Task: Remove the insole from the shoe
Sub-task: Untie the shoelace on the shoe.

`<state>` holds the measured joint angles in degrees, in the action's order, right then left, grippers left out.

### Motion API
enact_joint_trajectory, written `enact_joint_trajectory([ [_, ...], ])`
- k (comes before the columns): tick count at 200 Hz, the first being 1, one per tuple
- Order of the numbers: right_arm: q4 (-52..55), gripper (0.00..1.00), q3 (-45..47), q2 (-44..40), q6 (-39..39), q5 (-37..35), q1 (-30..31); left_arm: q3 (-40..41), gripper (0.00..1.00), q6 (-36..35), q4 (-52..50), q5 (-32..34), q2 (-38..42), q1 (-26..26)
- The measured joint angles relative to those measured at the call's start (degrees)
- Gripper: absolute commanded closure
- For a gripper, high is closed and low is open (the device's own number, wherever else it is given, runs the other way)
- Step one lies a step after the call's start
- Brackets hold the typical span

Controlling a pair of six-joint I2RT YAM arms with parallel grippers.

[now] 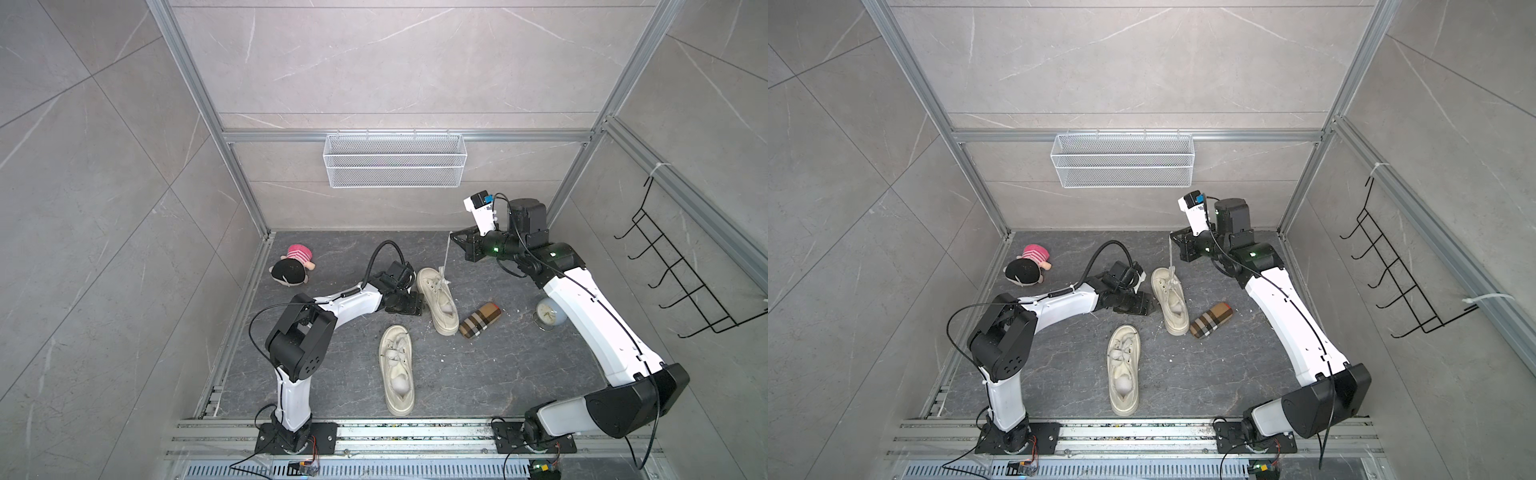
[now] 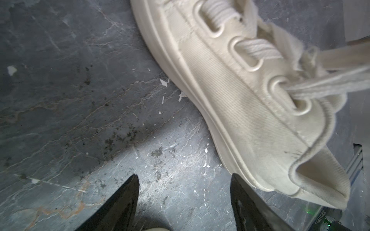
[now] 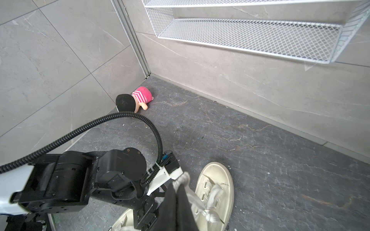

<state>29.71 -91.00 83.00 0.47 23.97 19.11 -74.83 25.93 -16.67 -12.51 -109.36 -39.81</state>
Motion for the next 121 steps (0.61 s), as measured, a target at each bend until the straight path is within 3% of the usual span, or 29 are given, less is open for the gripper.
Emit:
enact_joint_trajectory([
  [52,0.0,1.00,-0.1,0.0,0.4,1.4,0.0,4.2,0.13,0.9,4.3,-3.1,1.2,0.0],
  [121,0.0,1.00,-0.1,0.0,1.5,2.9,0.0,-0.6,0.02,1.5,7.2,-4.5,0.5,-0.7],
])
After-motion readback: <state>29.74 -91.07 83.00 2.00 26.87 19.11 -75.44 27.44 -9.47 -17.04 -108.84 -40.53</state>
